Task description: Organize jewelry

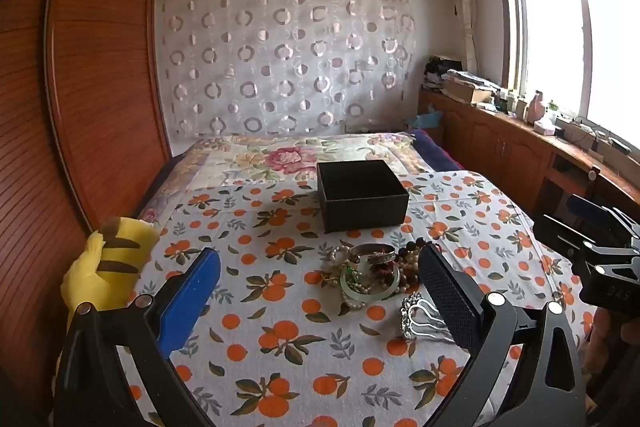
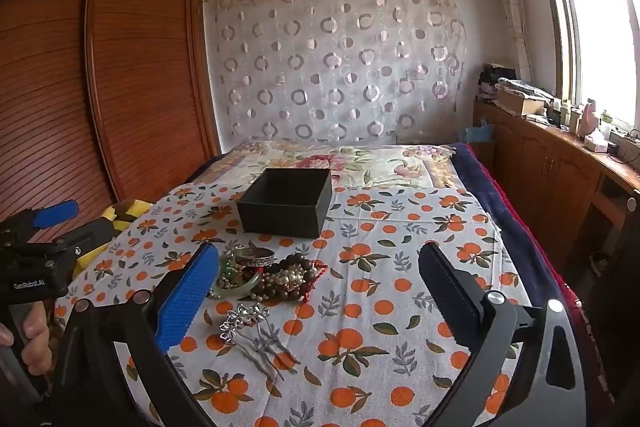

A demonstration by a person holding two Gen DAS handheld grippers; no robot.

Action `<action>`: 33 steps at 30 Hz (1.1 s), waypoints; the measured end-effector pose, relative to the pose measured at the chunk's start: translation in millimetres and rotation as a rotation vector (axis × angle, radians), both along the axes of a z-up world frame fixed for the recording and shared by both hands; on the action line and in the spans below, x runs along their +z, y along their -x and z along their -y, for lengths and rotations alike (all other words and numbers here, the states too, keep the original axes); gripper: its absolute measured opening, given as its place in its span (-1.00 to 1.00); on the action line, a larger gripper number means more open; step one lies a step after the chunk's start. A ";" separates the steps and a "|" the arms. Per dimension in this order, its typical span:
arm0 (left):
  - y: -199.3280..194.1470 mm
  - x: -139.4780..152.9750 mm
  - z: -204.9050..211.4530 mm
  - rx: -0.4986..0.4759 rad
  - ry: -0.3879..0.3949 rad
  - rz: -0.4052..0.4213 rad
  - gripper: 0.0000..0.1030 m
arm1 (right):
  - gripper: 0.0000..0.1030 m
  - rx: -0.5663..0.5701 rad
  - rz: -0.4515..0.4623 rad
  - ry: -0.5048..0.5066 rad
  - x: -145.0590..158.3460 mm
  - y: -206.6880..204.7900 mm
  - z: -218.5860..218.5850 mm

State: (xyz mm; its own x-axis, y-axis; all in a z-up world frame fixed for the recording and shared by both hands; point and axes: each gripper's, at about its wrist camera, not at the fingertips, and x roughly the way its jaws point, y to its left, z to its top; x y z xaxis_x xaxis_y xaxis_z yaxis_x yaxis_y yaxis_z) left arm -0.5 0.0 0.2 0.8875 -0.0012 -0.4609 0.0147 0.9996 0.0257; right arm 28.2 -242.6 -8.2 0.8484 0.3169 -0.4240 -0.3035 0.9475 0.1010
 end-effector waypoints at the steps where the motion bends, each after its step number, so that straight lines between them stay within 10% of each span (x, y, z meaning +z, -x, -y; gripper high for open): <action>1: 0.0 0.0 0.1 0.001 -0.001 0.000 0.86 | 0.96 0.000 0.000 -0.002 0.2 -0.1 0.3; 33: -0.5 -0.5 -0.7 0.005 0.007 -0.006 0.86 | 0.96 0.000 0.003 -0.001 1.7 1.2 0.0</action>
State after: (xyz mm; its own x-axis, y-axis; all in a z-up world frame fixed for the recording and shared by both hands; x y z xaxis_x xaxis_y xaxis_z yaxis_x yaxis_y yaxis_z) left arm 0.0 0.7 -0.3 0.8845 -0.0002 -0.4666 0.0102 0.9998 0.0187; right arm 27.1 -242.6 -6.4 0.8496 0.3168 -0.4217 -0.3032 0.9476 0.1008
